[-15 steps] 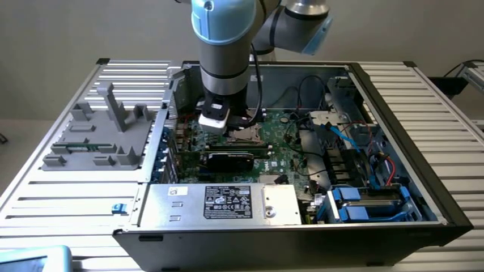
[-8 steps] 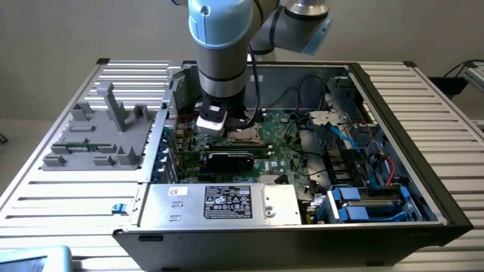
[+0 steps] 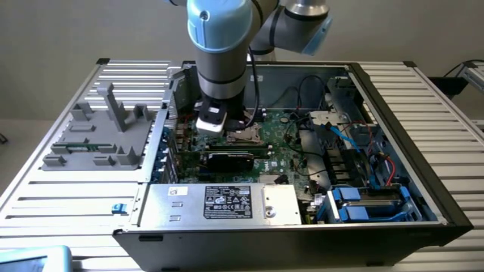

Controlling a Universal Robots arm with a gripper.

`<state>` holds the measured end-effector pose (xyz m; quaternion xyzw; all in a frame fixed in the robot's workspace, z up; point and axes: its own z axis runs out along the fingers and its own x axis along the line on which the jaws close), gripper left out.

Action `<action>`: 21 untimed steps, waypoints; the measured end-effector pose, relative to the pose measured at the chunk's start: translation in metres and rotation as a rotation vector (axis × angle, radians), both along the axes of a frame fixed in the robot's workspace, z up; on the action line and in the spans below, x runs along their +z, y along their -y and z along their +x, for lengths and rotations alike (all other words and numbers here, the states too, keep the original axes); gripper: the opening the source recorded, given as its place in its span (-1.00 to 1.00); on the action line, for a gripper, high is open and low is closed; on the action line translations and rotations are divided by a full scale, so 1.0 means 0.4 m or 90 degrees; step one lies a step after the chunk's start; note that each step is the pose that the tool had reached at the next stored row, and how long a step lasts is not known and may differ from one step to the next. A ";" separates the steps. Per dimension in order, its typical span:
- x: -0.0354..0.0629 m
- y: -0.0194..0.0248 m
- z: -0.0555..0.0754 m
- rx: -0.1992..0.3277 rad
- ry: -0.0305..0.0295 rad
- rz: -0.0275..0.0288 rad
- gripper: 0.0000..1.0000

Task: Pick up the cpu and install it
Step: 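Install the second cpu locking lever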

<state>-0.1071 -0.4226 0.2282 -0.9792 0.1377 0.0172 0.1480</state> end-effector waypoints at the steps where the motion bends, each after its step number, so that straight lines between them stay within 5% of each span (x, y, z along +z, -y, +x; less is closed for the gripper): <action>1: 0.000 0.002 0.000 0.000 0.0002 0.0020 -0.77; 6: 0.000 0.008 0.000 0.000 0.0043 0.0074 -0.77; 10: 0.000 0.012 0.000 -0.002 0.0058 0.0164 -0.77; 14: 0.000 0.018 0.000 -0.004 0.0063 0.0189 -0.77; 21: -0.001 0.022 -0.002 -0.006 0.0096 0.0283 -0.77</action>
